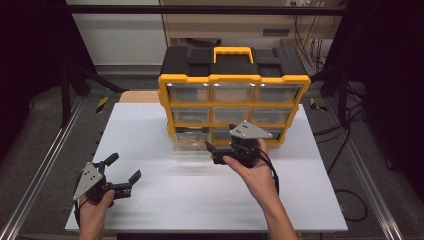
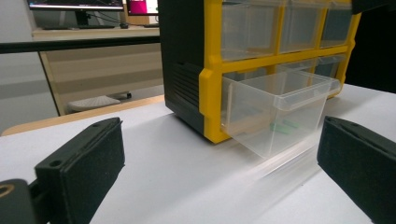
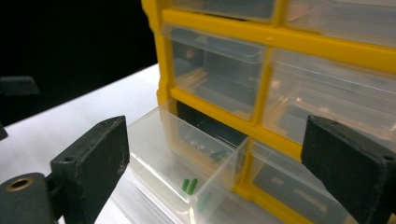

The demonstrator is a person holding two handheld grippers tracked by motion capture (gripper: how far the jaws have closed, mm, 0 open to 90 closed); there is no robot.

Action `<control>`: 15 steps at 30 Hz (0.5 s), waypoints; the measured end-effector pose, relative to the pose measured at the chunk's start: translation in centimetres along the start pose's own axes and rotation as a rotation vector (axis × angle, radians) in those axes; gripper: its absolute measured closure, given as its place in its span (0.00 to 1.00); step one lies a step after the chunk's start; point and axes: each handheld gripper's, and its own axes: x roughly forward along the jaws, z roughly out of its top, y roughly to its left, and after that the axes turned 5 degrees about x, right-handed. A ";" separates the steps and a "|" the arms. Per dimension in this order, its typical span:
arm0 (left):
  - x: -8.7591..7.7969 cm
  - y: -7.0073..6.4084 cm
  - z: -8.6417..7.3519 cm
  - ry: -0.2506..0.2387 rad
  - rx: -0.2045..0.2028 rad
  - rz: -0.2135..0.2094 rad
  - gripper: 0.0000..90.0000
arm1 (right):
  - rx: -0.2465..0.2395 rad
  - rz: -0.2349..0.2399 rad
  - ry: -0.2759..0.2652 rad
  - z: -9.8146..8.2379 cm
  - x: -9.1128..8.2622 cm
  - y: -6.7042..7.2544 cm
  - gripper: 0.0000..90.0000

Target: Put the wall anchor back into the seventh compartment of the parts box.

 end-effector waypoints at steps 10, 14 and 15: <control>0.0 -0.3 0.0 0.009 0.016 -0.015 0.00 | 0.054 -0.039 -0.074 -2.5 -3.3 -3.2 0.10; 0.0 -0.5 0.2 0.015 0.027 -0.014 0.00 | 0.059 -0.039 -0.088 -3.6 -4.4 -3.9 0.10; 0.0 -0.6 0.2 0.016 0.027 -0.014 0.00 | 0.054 -0.045 -0.089 -3.8 -4.6 -4.1 0.09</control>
